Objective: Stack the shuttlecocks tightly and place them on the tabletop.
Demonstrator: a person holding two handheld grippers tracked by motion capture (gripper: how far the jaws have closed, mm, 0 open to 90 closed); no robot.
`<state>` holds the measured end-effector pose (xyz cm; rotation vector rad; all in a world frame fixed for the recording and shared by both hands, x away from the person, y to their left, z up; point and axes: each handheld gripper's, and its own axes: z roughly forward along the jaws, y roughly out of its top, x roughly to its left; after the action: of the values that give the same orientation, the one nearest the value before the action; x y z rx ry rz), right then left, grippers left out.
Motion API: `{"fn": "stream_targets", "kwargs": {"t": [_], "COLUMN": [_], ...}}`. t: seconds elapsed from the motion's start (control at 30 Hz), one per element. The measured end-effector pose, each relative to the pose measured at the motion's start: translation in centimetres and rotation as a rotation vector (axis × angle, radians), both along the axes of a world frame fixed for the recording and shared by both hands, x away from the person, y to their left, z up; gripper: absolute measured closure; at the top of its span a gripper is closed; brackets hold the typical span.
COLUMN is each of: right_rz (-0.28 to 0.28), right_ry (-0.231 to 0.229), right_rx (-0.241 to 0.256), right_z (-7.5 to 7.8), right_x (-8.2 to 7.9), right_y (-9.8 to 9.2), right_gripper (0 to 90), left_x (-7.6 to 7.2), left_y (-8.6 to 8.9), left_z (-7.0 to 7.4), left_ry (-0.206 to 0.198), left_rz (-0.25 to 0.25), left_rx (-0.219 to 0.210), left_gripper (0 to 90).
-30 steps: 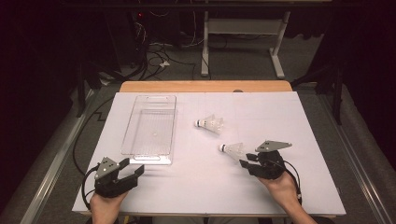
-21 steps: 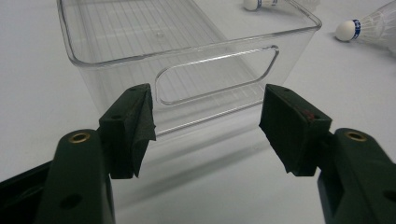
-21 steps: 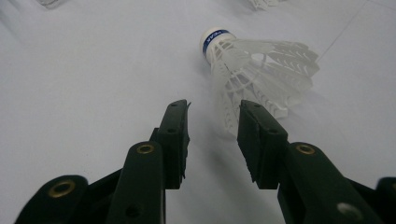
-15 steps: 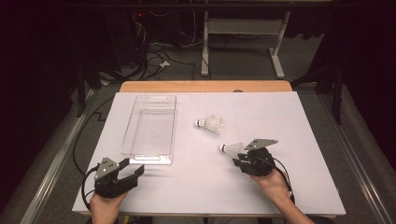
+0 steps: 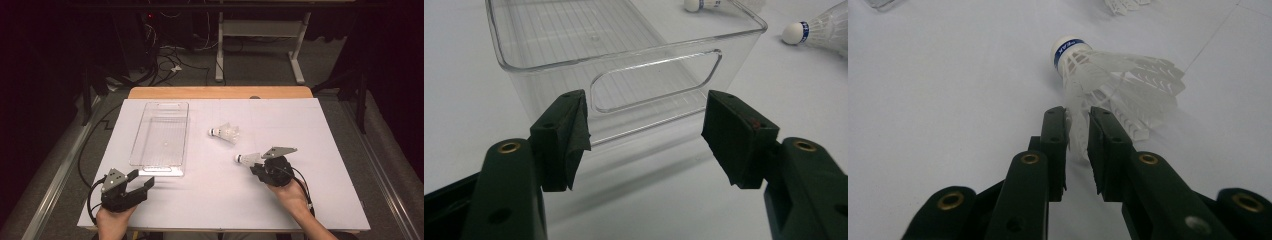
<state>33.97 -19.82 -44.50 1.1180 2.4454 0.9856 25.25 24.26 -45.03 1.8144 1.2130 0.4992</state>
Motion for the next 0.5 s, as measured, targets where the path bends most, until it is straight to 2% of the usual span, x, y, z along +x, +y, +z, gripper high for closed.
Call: {"fn": "stream_targets", "kwargs": {"t": [0.5], "right_rz": [0.006], "right_ry": [-0.009], "right_rx": [0.008], "right_z": [0.24], "right_x": [0.50], "right_y": [0.36], "right_gripper": [87.7], "left_x": [-0.01], "left_y": [-0.03], "left_z": [0.02], "left_ry": [0.000], "left_rz": [0.000], "left_rx": [0.001], "left_gripper": [35.8]}}
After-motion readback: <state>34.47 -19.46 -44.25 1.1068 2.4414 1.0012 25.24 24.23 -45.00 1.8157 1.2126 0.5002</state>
